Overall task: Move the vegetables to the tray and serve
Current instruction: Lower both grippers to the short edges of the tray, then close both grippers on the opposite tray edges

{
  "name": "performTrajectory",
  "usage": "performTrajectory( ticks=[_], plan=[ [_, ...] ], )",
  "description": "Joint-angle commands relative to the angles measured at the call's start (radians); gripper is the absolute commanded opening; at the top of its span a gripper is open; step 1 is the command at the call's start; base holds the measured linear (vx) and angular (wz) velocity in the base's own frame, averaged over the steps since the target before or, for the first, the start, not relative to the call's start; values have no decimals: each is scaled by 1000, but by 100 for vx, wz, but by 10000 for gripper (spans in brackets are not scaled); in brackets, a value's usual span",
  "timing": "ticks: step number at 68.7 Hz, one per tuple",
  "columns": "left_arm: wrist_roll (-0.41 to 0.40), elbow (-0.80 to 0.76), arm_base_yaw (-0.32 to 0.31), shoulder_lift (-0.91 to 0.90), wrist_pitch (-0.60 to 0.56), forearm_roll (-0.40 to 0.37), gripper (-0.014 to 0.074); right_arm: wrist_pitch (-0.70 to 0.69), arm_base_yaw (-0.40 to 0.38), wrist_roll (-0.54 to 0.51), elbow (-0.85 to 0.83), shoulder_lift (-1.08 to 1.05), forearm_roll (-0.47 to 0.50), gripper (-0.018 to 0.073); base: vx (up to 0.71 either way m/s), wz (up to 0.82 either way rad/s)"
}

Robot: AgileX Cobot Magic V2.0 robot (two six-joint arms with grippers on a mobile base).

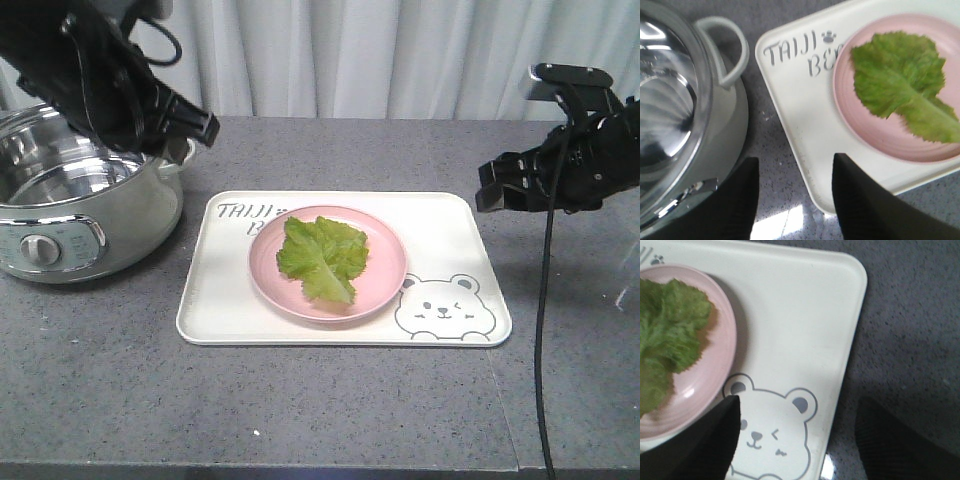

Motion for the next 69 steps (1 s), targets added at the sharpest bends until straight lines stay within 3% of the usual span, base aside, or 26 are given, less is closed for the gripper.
performTrajectory(
  ticks=[1,18,36,69],
  plan=[
    [-47,55,-3,-37,-90,8,324,16,-12,5,-28,-30,-13,468,0,0],
    [-165,207,-3,-37,-197,7,324,73,-11,49,-28,13,-45,468,0,0],
    [-167,265,-3,-32,-221,7,324,127,-11,52,-28,87,-64,468,0,0],
    [-184,264,-3,98,-164,4,324,152,-11,52,-28,145,-67,468,0,0]
  ],
)
